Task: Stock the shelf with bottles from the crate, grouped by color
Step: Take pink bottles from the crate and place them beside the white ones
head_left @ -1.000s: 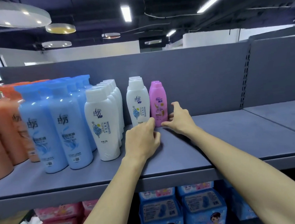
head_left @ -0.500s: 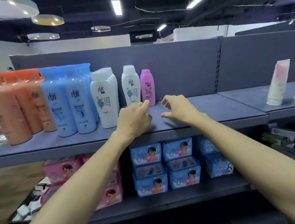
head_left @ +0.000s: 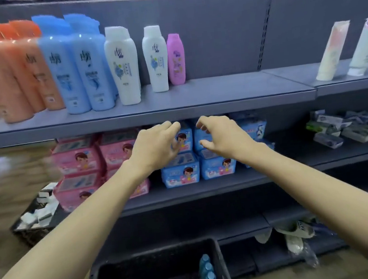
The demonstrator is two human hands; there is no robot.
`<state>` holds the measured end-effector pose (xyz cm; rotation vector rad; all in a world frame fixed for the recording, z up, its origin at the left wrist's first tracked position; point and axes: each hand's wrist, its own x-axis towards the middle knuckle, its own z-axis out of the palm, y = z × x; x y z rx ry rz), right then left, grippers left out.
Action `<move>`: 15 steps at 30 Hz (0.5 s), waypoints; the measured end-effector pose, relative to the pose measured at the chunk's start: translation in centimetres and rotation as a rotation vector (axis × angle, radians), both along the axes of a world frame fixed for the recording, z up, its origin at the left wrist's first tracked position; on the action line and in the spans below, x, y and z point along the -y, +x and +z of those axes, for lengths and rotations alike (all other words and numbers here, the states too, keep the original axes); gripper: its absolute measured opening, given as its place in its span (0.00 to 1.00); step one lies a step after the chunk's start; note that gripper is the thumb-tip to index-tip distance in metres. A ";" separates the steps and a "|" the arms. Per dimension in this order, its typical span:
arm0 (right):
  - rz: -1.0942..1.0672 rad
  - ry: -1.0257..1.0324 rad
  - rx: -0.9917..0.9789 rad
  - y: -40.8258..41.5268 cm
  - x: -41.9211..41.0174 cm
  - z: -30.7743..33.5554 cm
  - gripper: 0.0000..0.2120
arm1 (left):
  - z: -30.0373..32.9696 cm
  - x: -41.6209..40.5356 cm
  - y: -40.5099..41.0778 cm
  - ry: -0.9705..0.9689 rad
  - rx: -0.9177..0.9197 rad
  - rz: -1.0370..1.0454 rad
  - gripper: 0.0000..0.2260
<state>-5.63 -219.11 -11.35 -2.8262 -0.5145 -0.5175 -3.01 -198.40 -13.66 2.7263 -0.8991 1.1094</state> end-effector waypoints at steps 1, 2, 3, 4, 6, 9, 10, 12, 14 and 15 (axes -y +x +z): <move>-0.005 -0.003 -0.023 -0.4 0.0 -1.3 0.18 | -1.2 -0.2 -0.5 -0.009 -0.023 0.013 0.08; -0.008 -0.003 -0.047 -0.7 -0.1 -2.7 0.17 | -2.6 -0.4 -1.1 -0.017 -0.047 0.026 0.08; -0.007 -0.003 -0.072 -1.2 -0.2 -4.2 0.16 | -4.1 -0.5 -1.7 -0.023 -0.078 0.035 0.09; -0.006 -0.005 -0.102 -1.7 -0.4 -5.8 0.16 | -5.7 -0.6 -2.4 -0.027 -0.114 0.039 0.09; 0.006 -0.012 -0.171 -2.6 -0.8 -9.1 0.16 | -8.8 -0.7 -4.0 -0.022 -0.199 0.044 0.10; 0.006 -0.054 -0.261 -4.0 -1.1 -13.4 0.17 | -12.8 -0.4 -6.3 -0.039 -0.330 0.067 0.09; -0.002 -0.060 -0.289 -4.3 -1.1 -14.6 0.18 | -14.0 -0.3 -6.9 -0.048 -0.368 0.076 0.09; -0.023 -0.053 -0.331 -4.8 -1.1 -16.4 0.19 | -16.0 -0.1 -8.0 -0.071 -0.428 0.096 0.09; -0.032 -0.041 -0.368 -5.0 -0.9 -17.9 0.19 | -17.7 0.3 -8.8 -0.108 -0.480 0.108 0.09; -0.035 -0.041 -0.392 -5.0 -0.8 -18.7 0.19 | -18.4 0.5 -9.2 -0.121 -0.512 0.115 0.09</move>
